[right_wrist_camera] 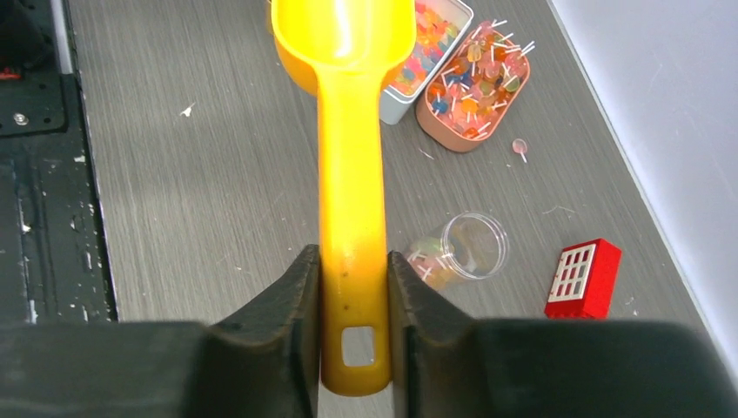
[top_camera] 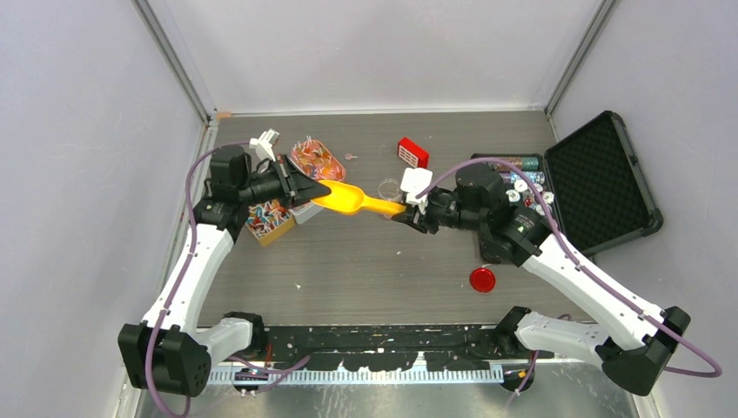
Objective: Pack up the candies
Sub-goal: Adjust the spatula, then scoop the fake candies from the center of the board.
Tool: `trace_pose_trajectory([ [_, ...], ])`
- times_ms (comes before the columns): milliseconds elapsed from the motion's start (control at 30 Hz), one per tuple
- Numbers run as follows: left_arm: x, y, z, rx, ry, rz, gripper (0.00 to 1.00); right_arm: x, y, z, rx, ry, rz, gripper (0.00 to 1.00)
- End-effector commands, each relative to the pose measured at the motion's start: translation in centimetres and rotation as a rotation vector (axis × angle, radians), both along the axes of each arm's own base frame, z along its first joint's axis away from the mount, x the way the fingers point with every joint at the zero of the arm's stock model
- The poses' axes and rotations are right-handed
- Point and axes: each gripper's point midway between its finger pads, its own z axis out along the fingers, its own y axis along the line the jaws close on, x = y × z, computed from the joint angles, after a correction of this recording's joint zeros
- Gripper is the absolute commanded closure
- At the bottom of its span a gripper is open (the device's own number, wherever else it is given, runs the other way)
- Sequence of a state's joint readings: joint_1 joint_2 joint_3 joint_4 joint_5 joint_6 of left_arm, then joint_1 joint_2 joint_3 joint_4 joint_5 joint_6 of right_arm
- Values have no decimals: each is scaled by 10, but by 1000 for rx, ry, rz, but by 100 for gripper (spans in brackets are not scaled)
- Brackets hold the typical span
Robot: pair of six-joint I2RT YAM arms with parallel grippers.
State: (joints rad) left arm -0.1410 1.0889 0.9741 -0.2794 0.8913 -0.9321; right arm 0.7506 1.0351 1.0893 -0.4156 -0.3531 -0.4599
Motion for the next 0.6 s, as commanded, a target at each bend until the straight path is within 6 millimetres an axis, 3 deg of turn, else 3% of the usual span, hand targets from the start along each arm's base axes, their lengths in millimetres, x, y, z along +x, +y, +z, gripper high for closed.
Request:
trace_pose_trajectory([
  [0,2,-1,14,-34,-31,-1,100,8,11,34,81,-84,23,95],
  [33,3,0,12,-22,-38,3,89,9,11,37,87,-96,22,100],
  [167,21,17,-3,133,-66,104,39,32,-2,42,35,-135,-53,100],
  [267,41,40,-13,290,-96,211,24,57,-17,32,-88,-135,-129,100],
  [367,63,59,-18,384,-122,313,17,85,-31,28,-189,-165,-220,100],
  [567,106,73,-34,473,-110,387,27,154,-58,2,-450,-233,-407,100],
])
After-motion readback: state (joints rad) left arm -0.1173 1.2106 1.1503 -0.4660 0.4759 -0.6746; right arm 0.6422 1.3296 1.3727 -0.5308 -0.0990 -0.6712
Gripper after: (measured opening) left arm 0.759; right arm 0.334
